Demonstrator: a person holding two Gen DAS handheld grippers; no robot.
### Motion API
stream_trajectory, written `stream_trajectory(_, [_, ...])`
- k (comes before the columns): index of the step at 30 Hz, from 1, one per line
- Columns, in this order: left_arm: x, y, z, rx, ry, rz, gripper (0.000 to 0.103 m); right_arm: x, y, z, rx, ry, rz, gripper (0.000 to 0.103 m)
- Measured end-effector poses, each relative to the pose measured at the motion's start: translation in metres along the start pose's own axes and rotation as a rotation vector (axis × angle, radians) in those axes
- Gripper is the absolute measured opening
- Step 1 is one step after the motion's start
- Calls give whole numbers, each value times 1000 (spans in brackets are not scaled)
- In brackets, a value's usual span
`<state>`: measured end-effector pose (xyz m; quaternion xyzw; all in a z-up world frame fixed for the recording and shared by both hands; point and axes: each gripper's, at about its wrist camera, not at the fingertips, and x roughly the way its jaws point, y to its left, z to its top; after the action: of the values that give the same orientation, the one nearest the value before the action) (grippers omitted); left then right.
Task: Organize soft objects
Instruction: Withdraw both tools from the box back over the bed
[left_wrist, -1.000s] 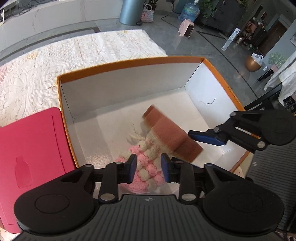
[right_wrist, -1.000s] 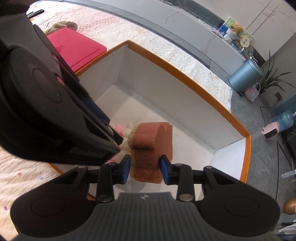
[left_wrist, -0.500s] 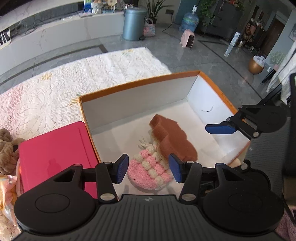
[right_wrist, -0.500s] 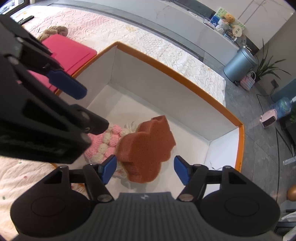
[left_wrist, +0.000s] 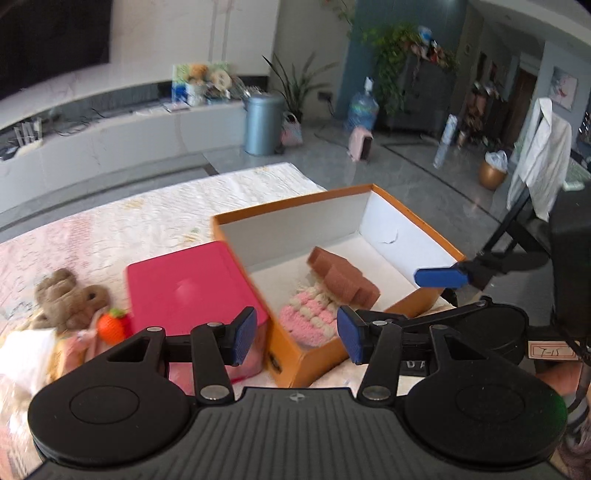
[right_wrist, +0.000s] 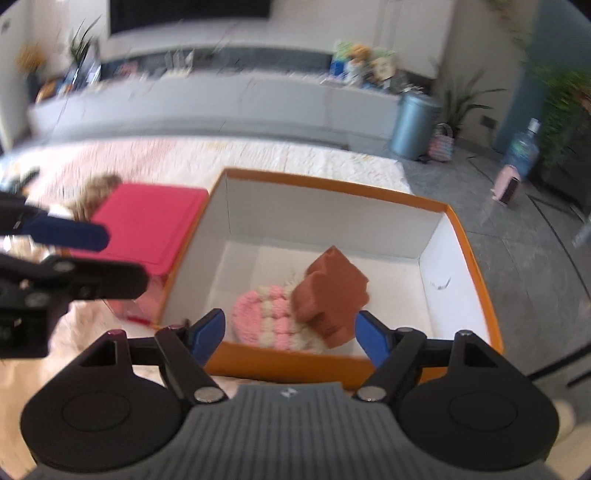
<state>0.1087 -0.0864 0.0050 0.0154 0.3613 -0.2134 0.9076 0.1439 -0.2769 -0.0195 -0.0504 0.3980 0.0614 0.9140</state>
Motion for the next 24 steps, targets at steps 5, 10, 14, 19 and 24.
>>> stream_trajectory(5, [-25, 15, -34, -42, -43, 63, 59, -19, 28, -27, 119, -83, -3, 79])
stream_trajectory(10, [-34, 36, -69, -65, -26, 105, 59, -26, 58, -48, 176, -119, 18, 80])
stream_trajectory(14, [-41, 55, -96, -109, 14, 146, 59, -25, 83, -61, 188, -98, 45, 80])
stream_trajectory(19, [-52, 80, -119, -171, 37, 204, 59, -20, 111, -68, 145, -61, 93, 80])
stream_trajectory(24, [-55, 104, -139, -269, 71, 238, 56, -11, 137, -74, 81, -17, 125, 80])
